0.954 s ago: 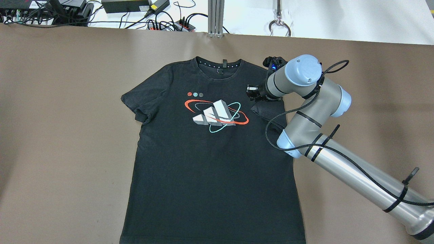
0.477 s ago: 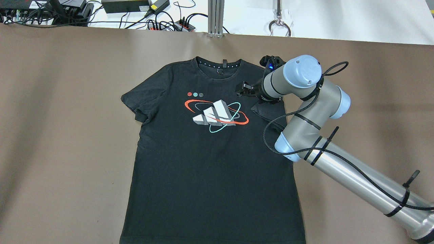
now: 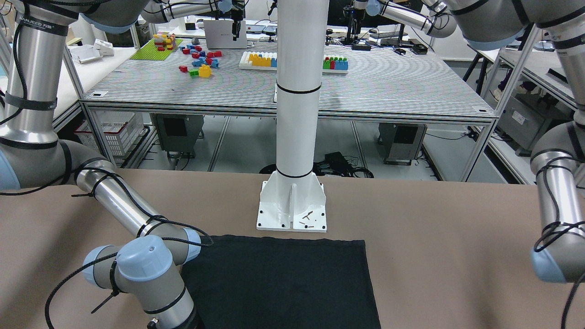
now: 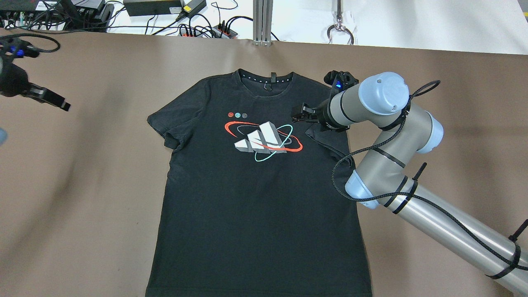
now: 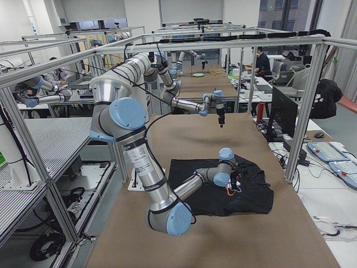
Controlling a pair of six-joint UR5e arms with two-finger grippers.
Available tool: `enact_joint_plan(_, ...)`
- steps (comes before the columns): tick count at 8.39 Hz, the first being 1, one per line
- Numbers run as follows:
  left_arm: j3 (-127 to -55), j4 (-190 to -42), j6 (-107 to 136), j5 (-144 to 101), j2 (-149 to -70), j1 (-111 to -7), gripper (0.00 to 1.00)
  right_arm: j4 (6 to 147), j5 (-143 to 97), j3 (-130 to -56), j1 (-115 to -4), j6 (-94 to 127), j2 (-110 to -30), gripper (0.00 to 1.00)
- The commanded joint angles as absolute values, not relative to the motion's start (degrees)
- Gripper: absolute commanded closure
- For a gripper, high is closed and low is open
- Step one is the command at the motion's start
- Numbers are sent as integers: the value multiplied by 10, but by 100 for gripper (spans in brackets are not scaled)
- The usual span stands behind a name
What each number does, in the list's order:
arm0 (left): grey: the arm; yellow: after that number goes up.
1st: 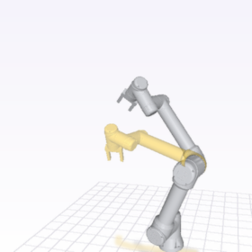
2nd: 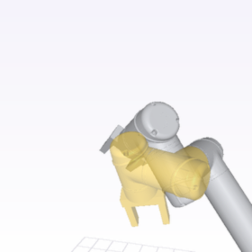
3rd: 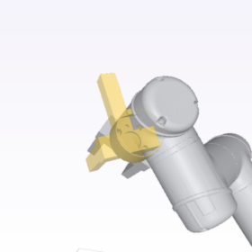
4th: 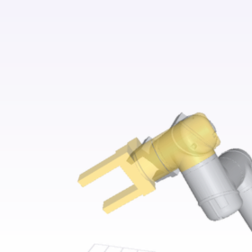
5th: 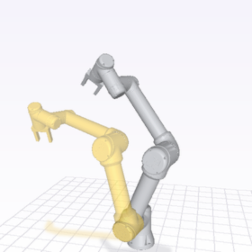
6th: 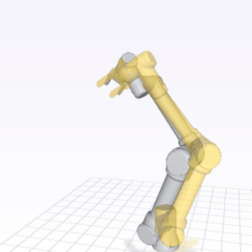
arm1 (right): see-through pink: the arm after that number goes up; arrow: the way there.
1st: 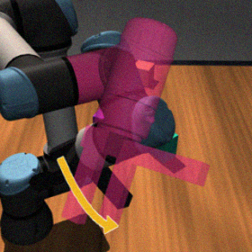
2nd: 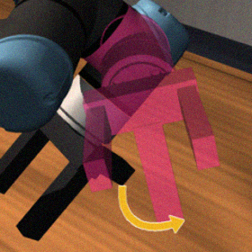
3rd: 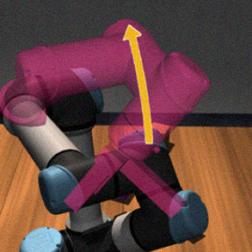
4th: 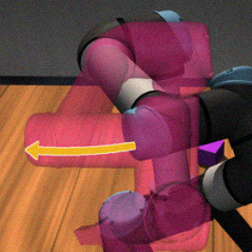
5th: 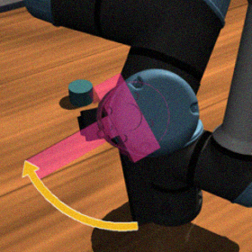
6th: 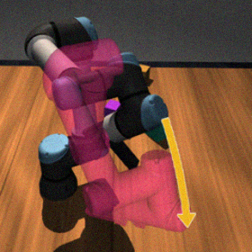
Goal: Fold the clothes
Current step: 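Reach the left gripper to the other sleeve while the right gripper holds position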
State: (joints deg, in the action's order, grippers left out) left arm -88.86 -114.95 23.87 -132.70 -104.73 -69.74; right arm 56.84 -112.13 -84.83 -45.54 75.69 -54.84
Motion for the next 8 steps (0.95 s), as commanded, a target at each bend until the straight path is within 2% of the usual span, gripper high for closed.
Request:
enact_joint_plan(1, -802, -1161, 335, -1329, -1141, -622, 18, 585, -1119, -867, -455, 751, -551, 5)
enact_joint_plan(2, -787, -1174, 338, -1325, -1150, -611, 26, 585, -1118, -866, -455, 751, -554, 5)
enact_joint_plan(5, -691, -1205, 370, -1324, -1228, -581, 38, 584, -1114, -868, -455, 757, -552, 5)
enact_joint_plan(7, -651, -1252, 399, -1310, -1244, -557, 43, 584, -1113, -868, -455, 757, -555, 5)
enact_joint_plan(8, -636, -1256, 399, -1310, -1254, -556, 49, 585, -1113, -867, -455, 757, -555, 5)
